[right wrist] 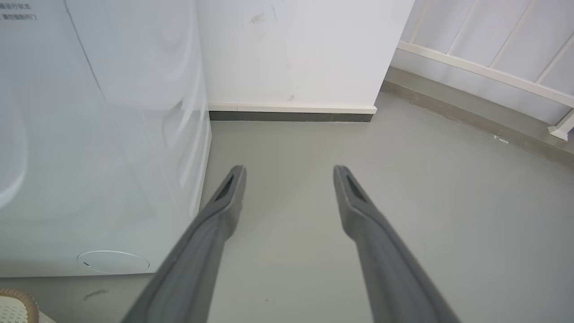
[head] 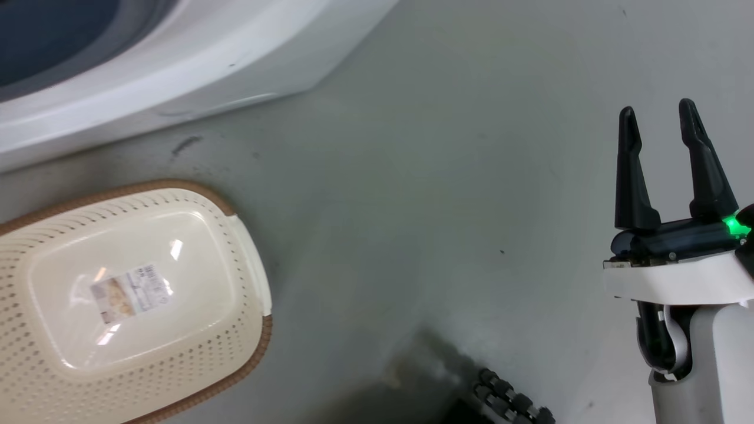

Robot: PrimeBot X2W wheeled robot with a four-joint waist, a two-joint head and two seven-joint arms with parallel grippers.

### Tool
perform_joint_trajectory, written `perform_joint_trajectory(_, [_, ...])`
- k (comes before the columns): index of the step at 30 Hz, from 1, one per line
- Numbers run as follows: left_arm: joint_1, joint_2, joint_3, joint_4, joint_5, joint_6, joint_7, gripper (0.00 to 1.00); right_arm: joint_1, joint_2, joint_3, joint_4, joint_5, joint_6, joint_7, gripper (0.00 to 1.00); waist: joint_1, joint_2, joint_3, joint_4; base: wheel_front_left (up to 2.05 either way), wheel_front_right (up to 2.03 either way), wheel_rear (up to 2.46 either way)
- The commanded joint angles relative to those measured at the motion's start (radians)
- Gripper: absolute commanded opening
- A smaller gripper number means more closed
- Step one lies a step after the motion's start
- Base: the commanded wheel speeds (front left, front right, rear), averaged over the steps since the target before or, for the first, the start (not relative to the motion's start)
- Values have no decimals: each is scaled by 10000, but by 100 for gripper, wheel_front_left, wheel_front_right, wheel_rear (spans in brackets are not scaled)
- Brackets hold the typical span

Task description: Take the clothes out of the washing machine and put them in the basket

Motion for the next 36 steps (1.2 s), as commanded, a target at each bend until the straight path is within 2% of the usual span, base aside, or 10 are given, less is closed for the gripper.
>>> perform_joint_trajectory(1, [321,-98,33,108,-61,6,-288,0,-81,-2,-55,22,-123,-8,-21,100,0,0,-521,429,0,0,0])
perform_joint_trajectory(12, [2553,-1186,121,633,-532,269,-3474,0,118,-3,-746,202,-943,-8,-21,100,0,0,-2315,1488,0,0,0])
perform_joint_trajectory(18, [3972,-1790,434,87,-777,769,-4107,0,435,-3,-918,343,-1281,-8,-21,100,0,0,-3198,1986,0,0,0])
perform_joint_trajectory(25, [6140,-1971,1480,-3242,-415,1633,-4111,0,794,-5,-952,440,-1531,-8,-21,100,0,0,-4028,2414,0,0,0])
perform_joint_trajectory(30, [7855,-2136,2196,-5264,-28,1943,-4111,0,1042,-3,-960,538,-1755,-8,-21,100,0,0,-4702,2646,0,0,0])
perform_joint_trajectory(36, [9608,-2362,2549,-7113,445,2128,-4113,0,1337,-3,-1008,624,-1873,-7,-21,100,0,0,-5432,2876,0,0,0])
